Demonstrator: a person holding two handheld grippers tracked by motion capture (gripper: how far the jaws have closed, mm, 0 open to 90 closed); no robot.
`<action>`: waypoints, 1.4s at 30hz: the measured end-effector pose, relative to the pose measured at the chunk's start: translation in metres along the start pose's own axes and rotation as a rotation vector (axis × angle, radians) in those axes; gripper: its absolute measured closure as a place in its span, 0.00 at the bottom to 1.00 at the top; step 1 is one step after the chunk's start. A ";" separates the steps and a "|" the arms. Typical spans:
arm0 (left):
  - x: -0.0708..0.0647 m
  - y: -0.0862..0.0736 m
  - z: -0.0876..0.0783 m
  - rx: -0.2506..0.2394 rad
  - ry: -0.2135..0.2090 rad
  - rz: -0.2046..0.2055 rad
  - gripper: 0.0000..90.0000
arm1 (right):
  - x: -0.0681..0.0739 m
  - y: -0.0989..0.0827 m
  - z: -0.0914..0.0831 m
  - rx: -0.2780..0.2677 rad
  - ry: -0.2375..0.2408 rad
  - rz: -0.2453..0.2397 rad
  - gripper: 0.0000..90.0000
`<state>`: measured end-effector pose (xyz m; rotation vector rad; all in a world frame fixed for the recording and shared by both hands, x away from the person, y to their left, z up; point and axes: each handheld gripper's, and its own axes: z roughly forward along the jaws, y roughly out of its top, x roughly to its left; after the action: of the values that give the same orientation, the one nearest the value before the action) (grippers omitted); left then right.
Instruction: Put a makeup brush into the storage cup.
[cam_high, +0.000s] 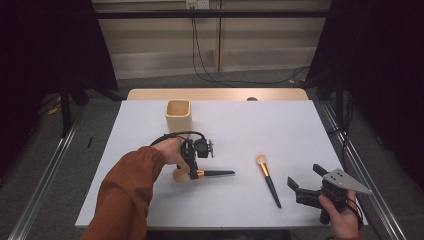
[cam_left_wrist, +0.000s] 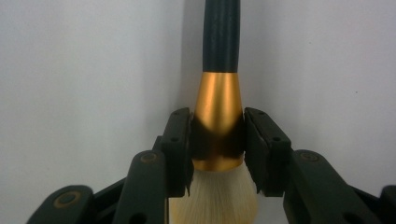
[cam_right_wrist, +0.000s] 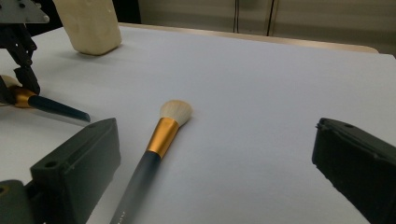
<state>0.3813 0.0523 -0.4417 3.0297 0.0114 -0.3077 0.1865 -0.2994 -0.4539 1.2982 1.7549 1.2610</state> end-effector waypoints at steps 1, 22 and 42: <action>-0.001 0.000 0.003 0.014 0.008 -0.002 0.69 | 0.000 0.000 0.000 0.000 0.000 0.000 0.01; -0.005 -0.009 0.004 -0.069 0.055 -0.133 0.70 | 0.000 0.000 0.000 0.005 0.001 -0.003 0.01; -0.002 -0.022 -0.011 -0.187 0.034 -0.211 0.70 | 0.000 0.000 0.001 0.004 -0.001 -0.003 0.01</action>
<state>0.3810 0.0751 -0.4324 2.8502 0.3440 -0.2549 0.1871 -0.2988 -0.4542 1.2979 1.7594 1.2554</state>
